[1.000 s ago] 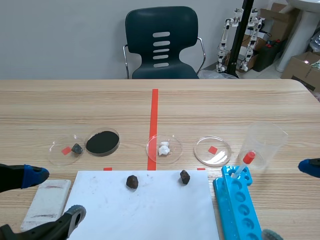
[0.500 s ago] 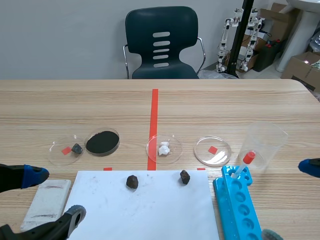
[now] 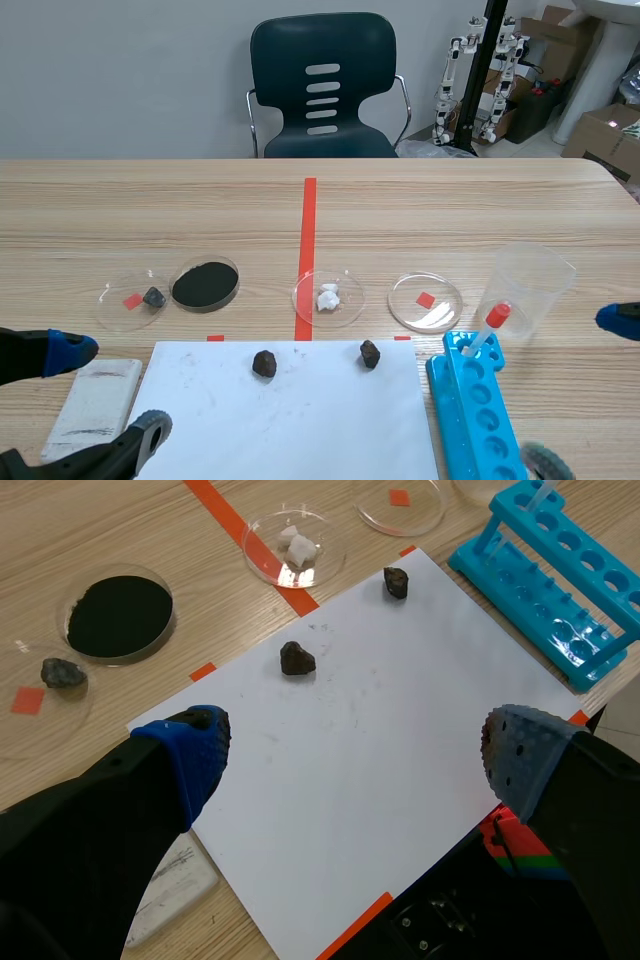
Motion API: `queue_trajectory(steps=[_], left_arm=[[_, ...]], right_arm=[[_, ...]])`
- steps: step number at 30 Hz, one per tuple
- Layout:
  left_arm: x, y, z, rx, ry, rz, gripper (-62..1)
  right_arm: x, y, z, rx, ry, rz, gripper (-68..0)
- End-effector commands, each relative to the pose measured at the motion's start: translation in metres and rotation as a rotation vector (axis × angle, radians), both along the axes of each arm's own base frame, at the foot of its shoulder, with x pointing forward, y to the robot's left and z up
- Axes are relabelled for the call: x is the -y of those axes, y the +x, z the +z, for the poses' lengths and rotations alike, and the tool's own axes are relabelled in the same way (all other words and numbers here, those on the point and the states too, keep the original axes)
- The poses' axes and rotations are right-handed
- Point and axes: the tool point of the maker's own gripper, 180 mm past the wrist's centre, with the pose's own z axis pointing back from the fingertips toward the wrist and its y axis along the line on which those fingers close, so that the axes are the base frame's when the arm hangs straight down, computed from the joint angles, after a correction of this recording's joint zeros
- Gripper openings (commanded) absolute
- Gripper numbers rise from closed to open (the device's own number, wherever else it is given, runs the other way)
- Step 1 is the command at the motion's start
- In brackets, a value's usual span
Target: Pick up the dropper by the top with the right hand
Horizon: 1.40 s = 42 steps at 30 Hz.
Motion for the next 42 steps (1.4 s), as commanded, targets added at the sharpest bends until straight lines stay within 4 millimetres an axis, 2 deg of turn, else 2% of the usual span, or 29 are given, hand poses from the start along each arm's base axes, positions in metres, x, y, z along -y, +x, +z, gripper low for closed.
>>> queue_trajectory(steps=[1,4,6,9,18,26,31,34,42], left_arm=[[0.005,0.002,0.011,0.027,-0.029,-0.001,-8.2],[0.005,0.002,0.011,0.027,-0.029,-0.001,-8.2],[0.005,0.002,0.011,0.027,-0.029,-0.001,-8.2],[0.005,0.002,0.011,0.027,-0.029,-0.001,-8.2],[0.005,0.002,0.011,0.027,-0.029,-0.001,-8.2],[0.005,0.002,0.011,0.027,-0.029,-0.001,-8.2],[0.005,0.002,0.011,0.027,-0.029,-0.001,-8.2],[0.005,0.002,0.011,0.027,-0.029,-0.001,-8.2],[0.005,0.002,0.011,0.027,-0.030,-0.001,-8.2]], right_arm=[[0.005,0.006,0.009,0.038,0.074,-0.022,-12.8],[0.018,0.008,0.007,0.056,0.151,-0.056,-12.8],[0.022,0.010,-0.003,0.040,0.163,-0.061,-12.8],[0.023,0.015,-0.021,0.026,0.147,-0.060,-12.8],[0.024,0.043,-0.048,0.049,0.244,-0.086,-12.8],[0.024,0.065,-0.049,0.122,0.334,-0.086,-12.8],[0.020,0.076,-0.058,0.127,0.318,-0.063,-12.8],[0.021,0.082,-0.055,0.172,0.321,-0.063,-12.8],[0.011,0.088,-0.062,0.194,0.285,-0.013,-12.8]])
